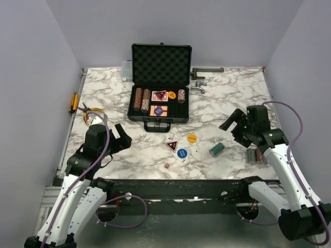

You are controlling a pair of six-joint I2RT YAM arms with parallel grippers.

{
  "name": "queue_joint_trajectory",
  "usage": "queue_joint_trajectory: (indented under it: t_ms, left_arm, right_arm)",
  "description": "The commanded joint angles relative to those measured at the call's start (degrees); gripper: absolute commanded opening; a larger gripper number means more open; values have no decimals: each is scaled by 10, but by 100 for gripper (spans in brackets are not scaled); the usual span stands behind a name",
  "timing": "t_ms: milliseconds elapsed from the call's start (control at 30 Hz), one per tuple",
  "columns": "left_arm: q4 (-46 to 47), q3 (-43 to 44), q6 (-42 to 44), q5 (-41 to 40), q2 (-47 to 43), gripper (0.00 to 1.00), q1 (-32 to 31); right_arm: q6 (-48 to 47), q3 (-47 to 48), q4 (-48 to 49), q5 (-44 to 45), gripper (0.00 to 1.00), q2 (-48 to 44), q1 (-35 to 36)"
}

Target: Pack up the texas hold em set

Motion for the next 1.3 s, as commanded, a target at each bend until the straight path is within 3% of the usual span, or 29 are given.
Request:
queue_joint_trajectory:
  t_ms: [0, 167, 567, 1267]
  left_arm:
    - [8, -6, 6, 17, 3, 94, -24]
    - [10, -4, 9, 26, 3, 94, -39]
    - [13, -4, 12, 30, 3, 92, -43]
    - [13, -4, 12, 23, 9, 87, -43]
  right_arm:
    - [21, -17, -39, -2, 100, -7, 1]
    - [21, -7, -54, -21, 100, 19, 1]
    - [34, 19, -96, 39, 100, 64, 0]
    - [63, -30, -9, -25, 100, 231, 0]
